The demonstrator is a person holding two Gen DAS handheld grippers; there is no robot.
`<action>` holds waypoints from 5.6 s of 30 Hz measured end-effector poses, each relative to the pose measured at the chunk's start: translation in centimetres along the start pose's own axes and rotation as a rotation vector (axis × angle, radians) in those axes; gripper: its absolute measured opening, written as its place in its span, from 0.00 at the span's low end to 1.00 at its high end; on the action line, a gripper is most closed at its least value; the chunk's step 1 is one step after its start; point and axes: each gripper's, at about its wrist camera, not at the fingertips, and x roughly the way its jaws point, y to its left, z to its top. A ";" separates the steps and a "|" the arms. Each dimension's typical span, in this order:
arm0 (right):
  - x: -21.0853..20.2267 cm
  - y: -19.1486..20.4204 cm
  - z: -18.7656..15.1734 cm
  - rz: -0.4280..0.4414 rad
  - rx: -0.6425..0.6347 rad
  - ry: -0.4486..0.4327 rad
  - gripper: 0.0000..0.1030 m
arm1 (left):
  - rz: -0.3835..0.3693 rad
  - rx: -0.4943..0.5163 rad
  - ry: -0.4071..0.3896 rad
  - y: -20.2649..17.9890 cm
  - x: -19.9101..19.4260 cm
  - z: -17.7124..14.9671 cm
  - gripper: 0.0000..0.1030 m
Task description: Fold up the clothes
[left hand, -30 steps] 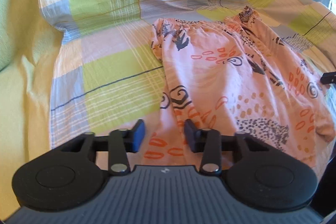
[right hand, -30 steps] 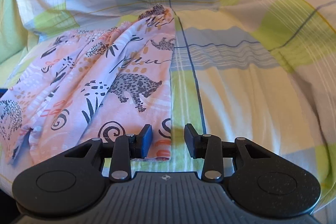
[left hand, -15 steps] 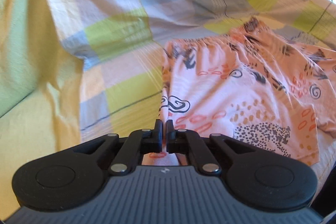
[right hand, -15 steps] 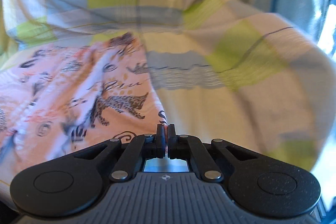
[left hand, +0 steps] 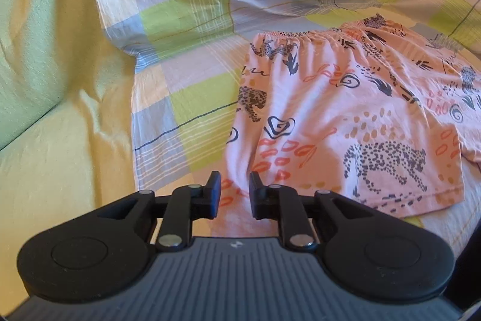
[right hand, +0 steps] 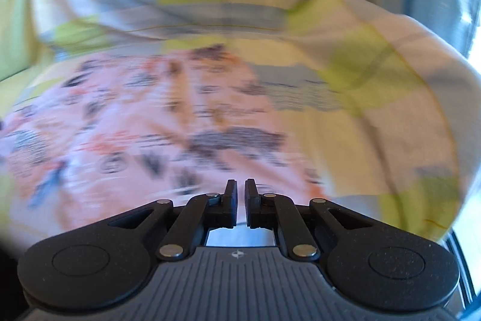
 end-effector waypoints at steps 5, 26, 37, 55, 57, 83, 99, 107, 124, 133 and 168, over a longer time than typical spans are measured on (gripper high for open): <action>0.0 6.9 -0.4 0.181 -0.156 0.049 0.38 | -0.025 -0.043 0.015 0.9 0.2 -0.8 0.35; 4.9 15.6 -3.2 0.157 -0.386 0.132 0.07 | -0.159 -0.151 0.049 3.6 1.3 -2.7 0.10; 2.6 14.6 -3.7 0.187 -0.405 0.180 0.02 | -0.050 -0.118 0.020 4.5 -0.3 -1.7 0.03; 11.6 16.2 9.3 0.300 -0.384 -0.122 0.13 | -0.133 -0.028 -0.058 6.2 7.2 7.3 0.27; 14.4 15.9 11.0 0.309 -0.370 -0.114 0.13 | -0.180 -0.018 -0.070 5.6 10.0 9.5 0.27; 28.8 -4.1 24.0 0.189 -0.063 0.255 0.39 | -0.459 -0.143 0.279 3.5 24.6 22.0 0.03; 27.8 -4.5 24.5 0.064 -0.096 0.231 0.25 | -0.259 -0.155 0.219 4.4 23.5 22.6 0.20; 19.0 -0.3 18.0 0.178 0.056 0.334 0.31 | -0.228 -0.127 0.325 5.5 16.9 17.9 0.25; 5.7 10.7 8.7 0.083 0.120 0.595 0.32 | -0.274 0.141 0.463 8.2 8.4 11.1 0.28; 4.0 19.2 11.2 0.271 0.094 0.533 0.39 | -0.240 0.365 0.409 9.4 4.9 14.7 0.30; 13.7 43.4 12.2 0.120 -0.266 0.358 0.05 | -0.526 0.885 0.108 13.6 9.4 16.4 0.46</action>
